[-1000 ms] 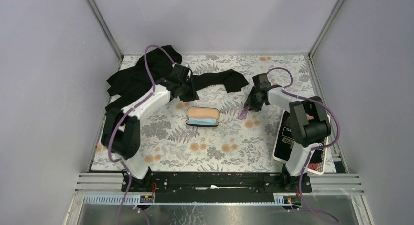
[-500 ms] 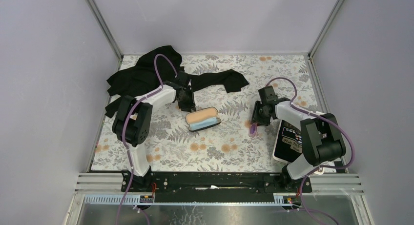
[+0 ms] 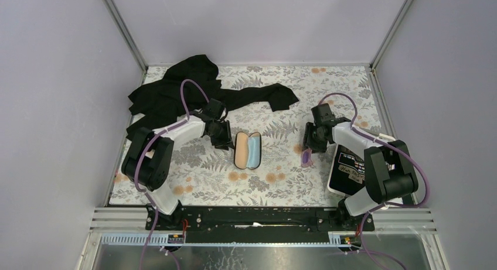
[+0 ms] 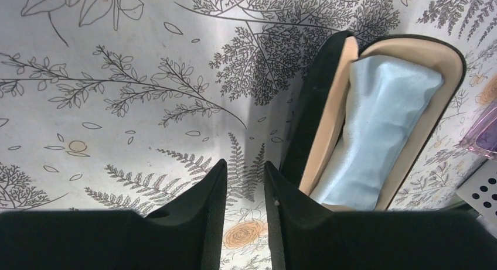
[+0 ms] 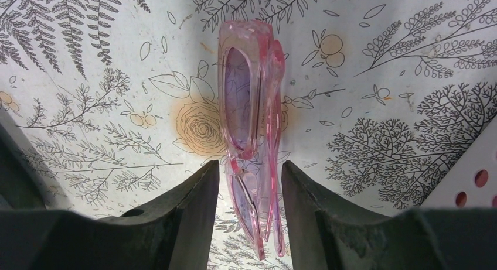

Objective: Organize the sunglasses
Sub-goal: Pick up the sunglasses from the center of the board.

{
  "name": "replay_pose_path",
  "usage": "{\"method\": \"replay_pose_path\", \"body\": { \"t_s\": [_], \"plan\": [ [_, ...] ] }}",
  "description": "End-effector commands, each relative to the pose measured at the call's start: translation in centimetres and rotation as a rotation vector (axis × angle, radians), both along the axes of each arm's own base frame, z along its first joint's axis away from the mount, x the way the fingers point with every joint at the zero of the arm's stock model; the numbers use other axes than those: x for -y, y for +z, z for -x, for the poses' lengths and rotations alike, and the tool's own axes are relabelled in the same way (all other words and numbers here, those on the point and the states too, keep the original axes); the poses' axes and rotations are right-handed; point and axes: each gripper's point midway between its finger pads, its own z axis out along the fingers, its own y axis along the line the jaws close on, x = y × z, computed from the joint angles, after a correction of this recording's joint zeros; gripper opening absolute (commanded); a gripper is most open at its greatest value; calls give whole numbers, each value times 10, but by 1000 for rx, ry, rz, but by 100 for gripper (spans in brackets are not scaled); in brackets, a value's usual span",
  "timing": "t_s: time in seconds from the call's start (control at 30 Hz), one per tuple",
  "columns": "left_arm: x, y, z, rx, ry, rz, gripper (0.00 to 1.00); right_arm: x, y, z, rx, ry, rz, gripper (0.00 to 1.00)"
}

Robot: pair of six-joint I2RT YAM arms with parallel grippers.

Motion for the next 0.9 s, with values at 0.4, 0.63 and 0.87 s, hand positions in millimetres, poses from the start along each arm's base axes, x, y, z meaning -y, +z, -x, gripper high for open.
{"method": "replay_pose_path", "body": {
  "t_s": [0.4, 0.63, 0.87],
  "plan": [
    [-2, 19, -5, 86, -10, -3, 34, -5, -4, -9, 11, 7, -3, 50],
    [-4, 22, -1, 97, -15, -5, 34, -7, -15, -10, 8, -34, -24, 43],
    [-5, 20, 1, 95, -20, -5, 35, -3, -21, -12, 5, -60, 1, 48]
  ]
}}
